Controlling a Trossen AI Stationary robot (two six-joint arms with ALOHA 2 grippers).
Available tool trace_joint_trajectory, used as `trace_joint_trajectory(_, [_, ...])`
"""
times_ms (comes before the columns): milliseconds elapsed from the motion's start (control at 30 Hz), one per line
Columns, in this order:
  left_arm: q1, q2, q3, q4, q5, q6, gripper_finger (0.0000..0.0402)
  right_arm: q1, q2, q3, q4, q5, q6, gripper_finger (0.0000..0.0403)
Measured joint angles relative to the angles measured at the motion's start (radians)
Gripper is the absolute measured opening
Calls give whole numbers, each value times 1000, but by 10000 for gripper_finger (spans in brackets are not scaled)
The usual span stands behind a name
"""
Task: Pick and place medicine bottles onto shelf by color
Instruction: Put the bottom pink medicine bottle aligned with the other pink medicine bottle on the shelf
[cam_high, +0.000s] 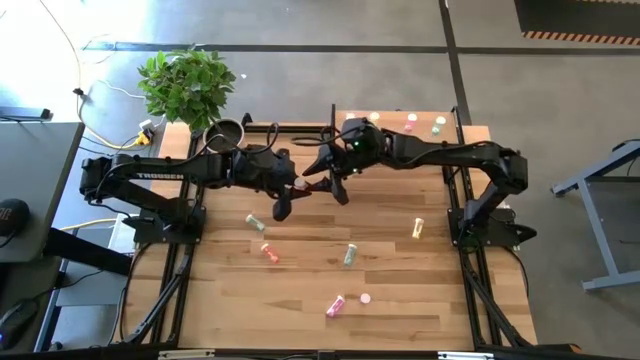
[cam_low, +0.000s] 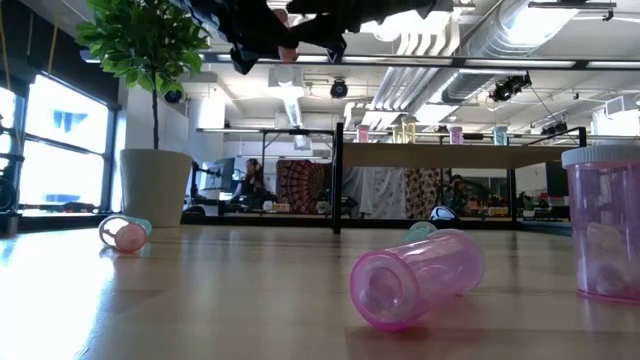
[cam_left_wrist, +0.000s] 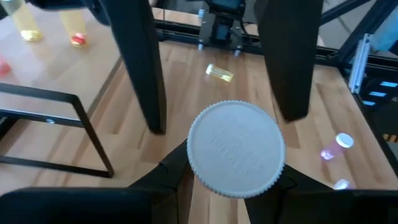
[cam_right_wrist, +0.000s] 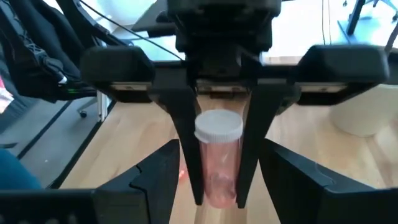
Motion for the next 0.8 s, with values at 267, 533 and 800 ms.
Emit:
trace_joint_trajectory(267, [0,0,0,-21,58,-16,99,41,-3,0,48,54,36,209])
trace_joint_trajectory(533, [-5,0,0,-153,139,-26,99,69,-3,0,25,89,117,209])
trace_joint_trajectory(800, [-50,46,1,-228,190,43,99,78,25,1,-73,103,247,209])
